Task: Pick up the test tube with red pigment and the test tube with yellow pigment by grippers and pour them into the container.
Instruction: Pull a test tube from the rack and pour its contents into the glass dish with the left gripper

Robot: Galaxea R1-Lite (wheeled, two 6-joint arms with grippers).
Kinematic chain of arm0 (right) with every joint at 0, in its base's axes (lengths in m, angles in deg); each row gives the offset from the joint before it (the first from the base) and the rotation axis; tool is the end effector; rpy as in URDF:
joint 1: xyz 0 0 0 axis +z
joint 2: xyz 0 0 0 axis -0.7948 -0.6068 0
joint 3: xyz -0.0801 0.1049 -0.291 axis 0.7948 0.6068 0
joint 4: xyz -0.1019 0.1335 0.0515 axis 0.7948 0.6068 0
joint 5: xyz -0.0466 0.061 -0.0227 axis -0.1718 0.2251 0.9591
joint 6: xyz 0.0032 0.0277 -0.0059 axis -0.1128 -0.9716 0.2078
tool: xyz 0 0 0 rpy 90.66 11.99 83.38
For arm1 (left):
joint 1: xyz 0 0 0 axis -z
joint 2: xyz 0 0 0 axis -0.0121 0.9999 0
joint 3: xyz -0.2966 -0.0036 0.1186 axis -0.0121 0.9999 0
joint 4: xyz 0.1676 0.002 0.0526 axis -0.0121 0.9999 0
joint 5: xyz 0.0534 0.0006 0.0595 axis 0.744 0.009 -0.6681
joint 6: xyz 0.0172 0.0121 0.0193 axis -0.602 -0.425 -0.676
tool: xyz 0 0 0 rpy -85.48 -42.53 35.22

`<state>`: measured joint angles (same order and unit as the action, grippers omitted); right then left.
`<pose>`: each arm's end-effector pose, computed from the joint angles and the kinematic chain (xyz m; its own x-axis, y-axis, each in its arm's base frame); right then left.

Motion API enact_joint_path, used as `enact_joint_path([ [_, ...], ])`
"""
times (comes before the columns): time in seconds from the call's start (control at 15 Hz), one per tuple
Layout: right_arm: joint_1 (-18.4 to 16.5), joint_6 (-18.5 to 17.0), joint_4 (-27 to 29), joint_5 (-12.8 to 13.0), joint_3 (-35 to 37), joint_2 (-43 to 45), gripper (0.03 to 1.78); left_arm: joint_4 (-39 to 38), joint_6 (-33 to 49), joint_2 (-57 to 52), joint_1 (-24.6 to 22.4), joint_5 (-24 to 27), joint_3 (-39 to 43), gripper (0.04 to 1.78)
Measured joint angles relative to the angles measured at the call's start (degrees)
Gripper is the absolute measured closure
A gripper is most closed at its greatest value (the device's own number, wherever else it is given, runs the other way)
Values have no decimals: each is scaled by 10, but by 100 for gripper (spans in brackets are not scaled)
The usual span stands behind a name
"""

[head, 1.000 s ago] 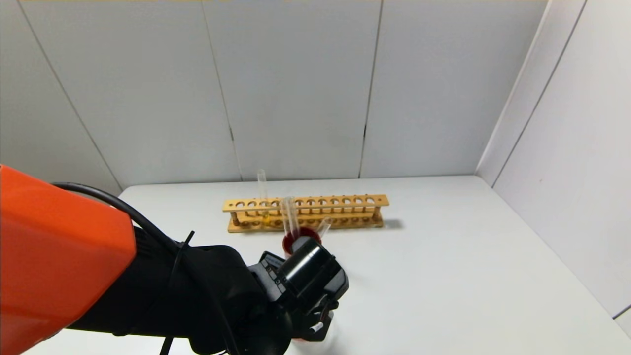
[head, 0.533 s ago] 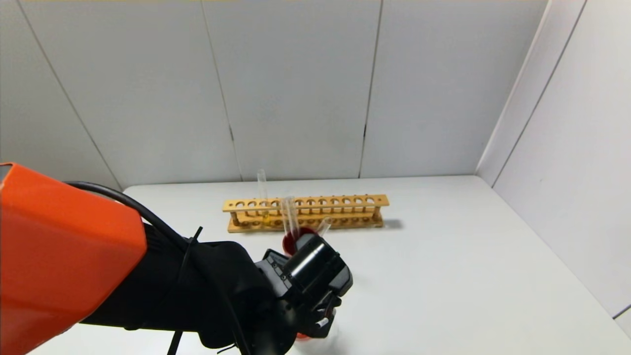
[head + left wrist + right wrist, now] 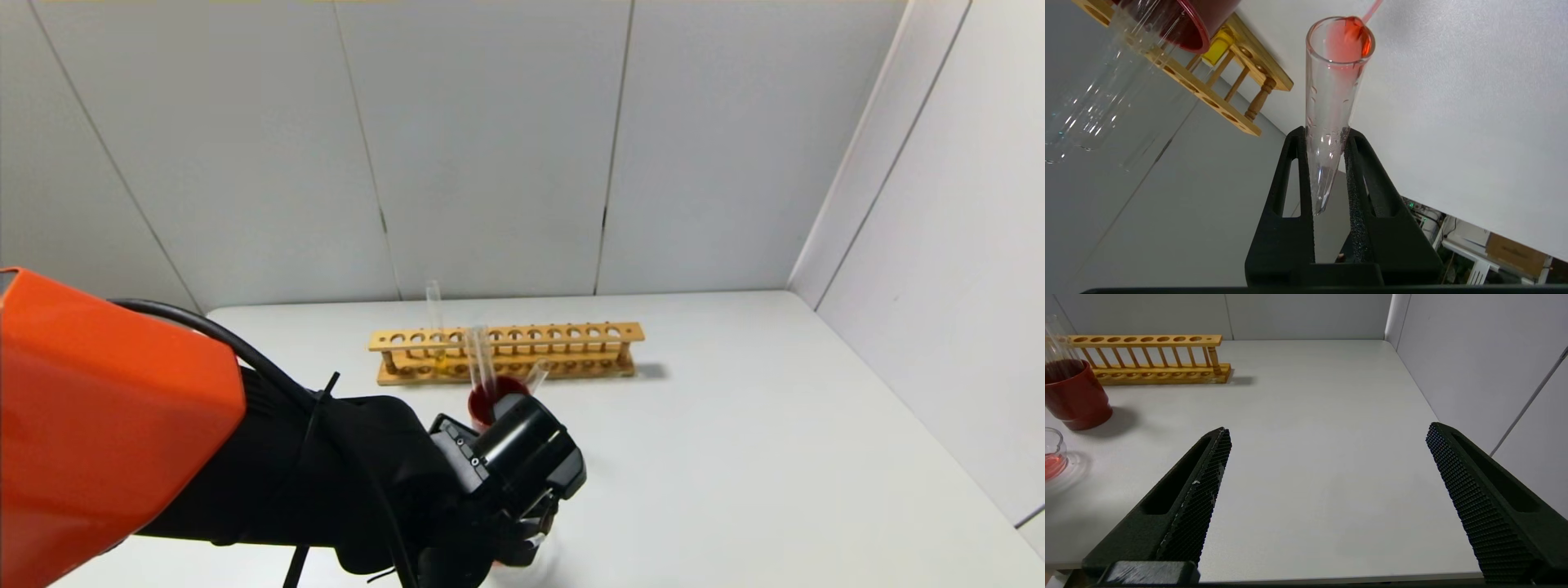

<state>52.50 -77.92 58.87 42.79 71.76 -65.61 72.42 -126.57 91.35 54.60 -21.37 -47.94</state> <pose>-0.0525 0.0001 0.0763 1.0000 -0.0024 0.0036 0.0024 1.0000 -0.0014 0.2058 -0.2475 0.1244 0.7366 0.2119 -0.6423 0.6608 -0.4279 0.6167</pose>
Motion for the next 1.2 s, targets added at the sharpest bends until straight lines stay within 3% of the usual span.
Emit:
enact_joint_path([
  [1.2,0,0,0,0,0,0,7,81,4,29,19,-25,-46,152],
])
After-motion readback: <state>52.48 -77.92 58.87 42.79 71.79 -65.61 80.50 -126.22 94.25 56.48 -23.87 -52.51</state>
